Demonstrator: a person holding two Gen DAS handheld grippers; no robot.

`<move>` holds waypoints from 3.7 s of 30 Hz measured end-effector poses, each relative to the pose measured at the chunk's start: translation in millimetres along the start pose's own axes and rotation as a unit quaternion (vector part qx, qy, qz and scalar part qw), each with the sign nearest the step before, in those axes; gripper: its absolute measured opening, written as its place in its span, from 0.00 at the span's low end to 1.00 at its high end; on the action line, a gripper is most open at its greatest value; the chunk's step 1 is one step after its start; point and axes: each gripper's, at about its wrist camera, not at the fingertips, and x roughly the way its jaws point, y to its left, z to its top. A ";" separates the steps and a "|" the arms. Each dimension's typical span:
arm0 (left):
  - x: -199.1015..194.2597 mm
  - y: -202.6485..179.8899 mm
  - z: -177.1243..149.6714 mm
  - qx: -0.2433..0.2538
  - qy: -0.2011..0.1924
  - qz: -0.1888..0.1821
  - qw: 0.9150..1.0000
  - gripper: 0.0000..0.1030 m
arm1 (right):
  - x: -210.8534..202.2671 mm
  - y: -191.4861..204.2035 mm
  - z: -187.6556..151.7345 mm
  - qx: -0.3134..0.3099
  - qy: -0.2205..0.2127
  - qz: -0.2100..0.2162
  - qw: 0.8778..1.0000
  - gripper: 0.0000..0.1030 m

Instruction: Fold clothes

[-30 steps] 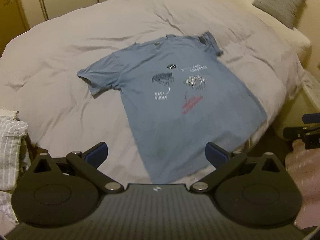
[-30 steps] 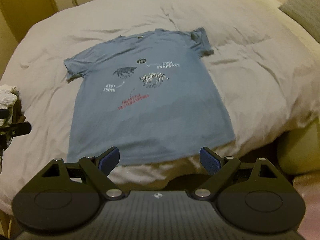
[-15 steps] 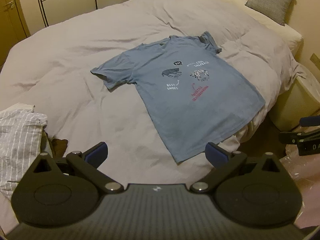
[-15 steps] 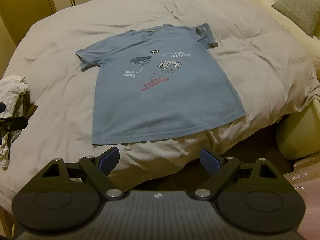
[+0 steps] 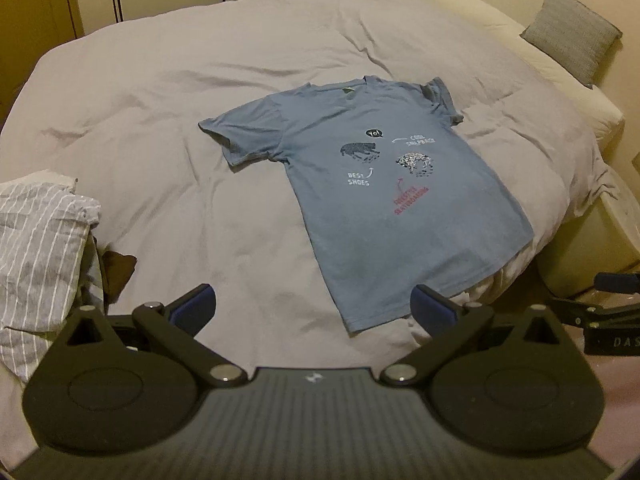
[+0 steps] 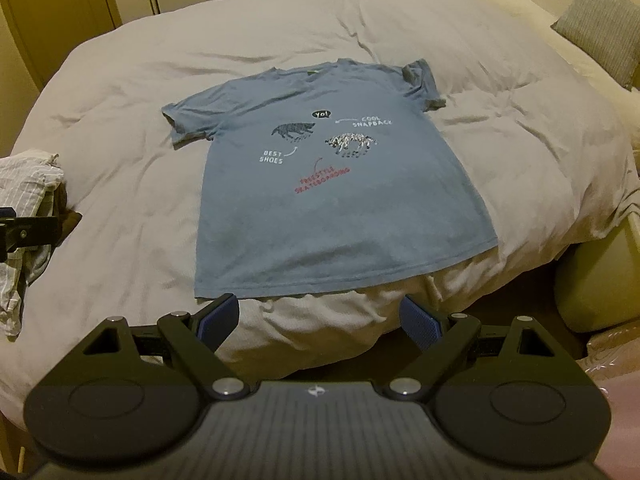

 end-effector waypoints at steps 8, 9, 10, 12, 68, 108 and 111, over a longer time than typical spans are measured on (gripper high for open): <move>2.4 -9.7 -0.2 0.012 0.000 -0.003 1.000 0.99 | -6.2 0.3 -3.2 0.001 -0.004 -0.008 1.000 0.87; 3.5 -10.5 -0.8 0.011 0.001 -0.004 1.000 0.99 | -6.9 0.2 -3.8 0.001 -0.004 -0.009 1.000 0.87; 4.6 -11.2 -1.5 0.011 0.002 -0.004 1.000 0.99 | -7.6 -0.3 -4.5 0.002 -0.005 -0.011 1.000 0.87; 7.7 -12.5 -2.7 0.006 0.004 -0.010 1.000 0.99 | -9.1 -4.1 -6.1 0.003 -0.007 -0.012 1.000 0.87; 430.4 256.9 268.1 0.176 0.055 -0.126 0.975 0.09 | 366.1 253.7 187.2 -0.385 -0.094 0.056 0.916 0.36; 423.3 280.9 295.1 0.013 0.058 -0.175 0.983 0.00 | 393.5 258.8 204.1 -0.317 -0.144 0.089 0.933 0.00; 420.8 267.1 303.3 -0.001 0.050 -0.182 0.982 0.00 | 384.7 228.1 221.0 -0.200 -0.141 0.130 0.961 0.01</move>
